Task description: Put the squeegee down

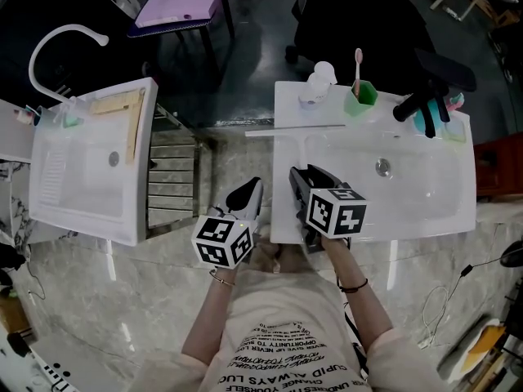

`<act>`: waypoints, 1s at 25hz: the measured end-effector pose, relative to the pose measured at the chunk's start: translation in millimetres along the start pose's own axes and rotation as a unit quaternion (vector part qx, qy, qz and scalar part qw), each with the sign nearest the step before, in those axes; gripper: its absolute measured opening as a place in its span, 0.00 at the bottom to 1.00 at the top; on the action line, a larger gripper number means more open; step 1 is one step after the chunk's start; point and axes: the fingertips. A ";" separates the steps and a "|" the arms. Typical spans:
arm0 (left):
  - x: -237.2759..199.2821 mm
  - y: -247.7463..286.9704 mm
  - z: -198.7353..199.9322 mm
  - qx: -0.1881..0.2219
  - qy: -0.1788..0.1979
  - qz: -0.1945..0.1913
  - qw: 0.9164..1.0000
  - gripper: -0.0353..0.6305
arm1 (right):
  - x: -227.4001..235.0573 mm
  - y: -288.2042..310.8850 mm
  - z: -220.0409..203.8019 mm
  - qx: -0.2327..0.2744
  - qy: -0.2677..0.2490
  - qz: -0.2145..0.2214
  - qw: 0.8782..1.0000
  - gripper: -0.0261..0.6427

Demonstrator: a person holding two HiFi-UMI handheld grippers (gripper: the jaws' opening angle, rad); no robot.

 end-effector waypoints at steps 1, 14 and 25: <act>1.6 -0.4 2.2 0.002 0.002 -0.003 1.000 0.09 | -0.1 -1.2 1.3 0.003 -0.002 0.000 1.000 0.25; 29.4 -18.4 40.0 0.045 0.053 -0.032 0.997 0.09 | 0.2 -45.0 27.0 0.067 -0.026 0.013 0.997 0.21; 48.4 -36.9 75.7 0.086 0.116 -0.041 0.989 0.09 | -8.1 -93.3 58.5 0.139 -0.077 0.025 0.987 0.08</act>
Point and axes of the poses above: the fingertips, and each gripper's own axes: y forward along the fingers, x to its right, z out of its top, and after that the axes turned 8 degrees about -x, right-handed
